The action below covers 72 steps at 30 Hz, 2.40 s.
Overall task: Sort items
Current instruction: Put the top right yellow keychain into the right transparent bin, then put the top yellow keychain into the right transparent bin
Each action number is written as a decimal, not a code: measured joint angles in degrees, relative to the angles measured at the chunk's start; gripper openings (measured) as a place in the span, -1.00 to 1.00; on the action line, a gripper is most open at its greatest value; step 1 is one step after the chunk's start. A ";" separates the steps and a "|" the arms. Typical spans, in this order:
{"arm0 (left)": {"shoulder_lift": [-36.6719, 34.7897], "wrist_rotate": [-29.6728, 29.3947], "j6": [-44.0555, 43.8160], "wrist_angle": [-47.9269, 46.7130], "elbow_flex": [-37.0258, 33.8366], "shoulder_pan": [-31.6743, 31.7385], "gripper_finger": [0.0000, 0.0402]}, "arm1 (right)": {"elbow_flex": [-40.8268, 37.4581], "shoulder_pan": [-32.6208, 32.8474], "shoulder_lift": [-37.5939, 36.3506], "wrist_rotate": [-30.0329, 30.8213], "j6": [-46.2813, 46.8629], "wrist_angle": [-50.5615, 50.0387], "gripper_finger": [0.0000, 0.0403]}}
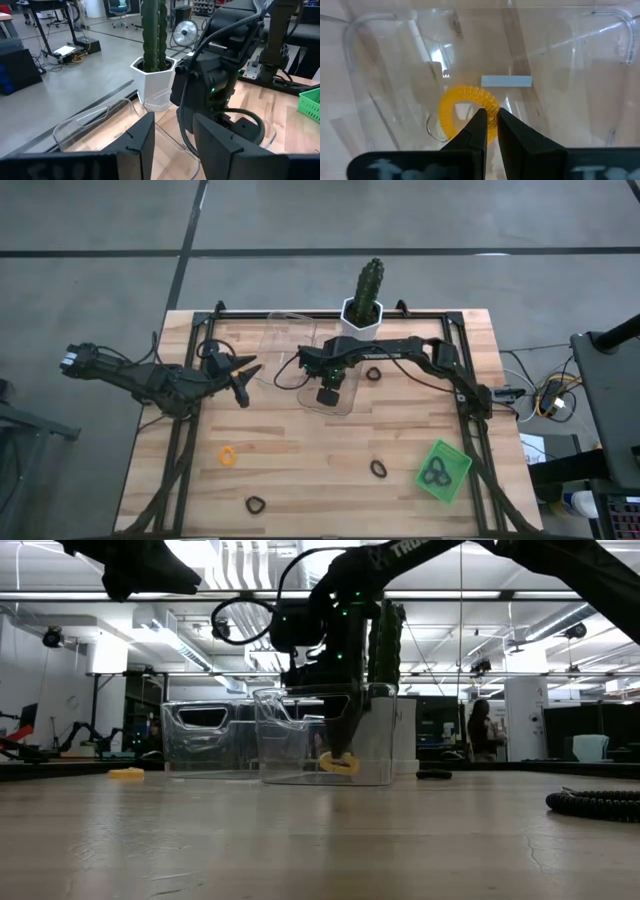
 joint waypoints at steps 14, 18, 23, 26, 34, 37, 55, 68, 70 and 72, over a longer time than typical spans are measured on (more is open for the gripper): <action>-0.15 0.11 -0.04 -0.04 0.00 0.02 -0.36 | -0.11 -0.28 0.27 -0.04 0.61 0.00 -0.85; -0.15 0.13 0.03 -0.04 0.00 0.02 -0.36 | -0.10 -0.28 0.29 -0.13 0.61 -0.02 -0.78; -0.05 0.13 1.16 -0.04 0.00 0.02 -0.36 | -0.11 -0.28 0.29 -0.13 1.34 -0.05 -0.54; -0.04 0.13 1.62 -0.04 0.00 0.02 -0.36 | -0.11 -0.28 0.27 -0.13 0.57 -0.09 -0.41; -0.04 -0.30 6.91 -0.58 0.00 0.02 -0.36 | 2.25 -0.26 -3.50 -0.17 0.06 -1.12 -0.29; -0.02 -4.15 9.21 -3.67 0.00 -0.02 -0.36 | 3.08 -0.15 -6.97 -0.17 0.88 -1.15 -0.31; 0.34 -26.74 -5.94 -21.41 -0.13 0.60 -0.36 | 3.08 1.66 -36.54 3.08 4.02 6.47 -0.36; 0.60 -16.79 -9.40 -20.31 -0.04 13.18 -0.36 | 3.02 2.80 -43.22 3.06 2.02 7.84 -0.37; 1.11 -15.75 -9.38 -20.23 -0.06 16.51 -0.36 | 3.02 3.08 -43.68 3.04 0.25 9.14 -0.39; 1.78 -15.02 -9.38 -20.24 -0.07 19.55 -0.36 | 3.02 3.26 -44.30 3.02 -2.60 10.29 -0.41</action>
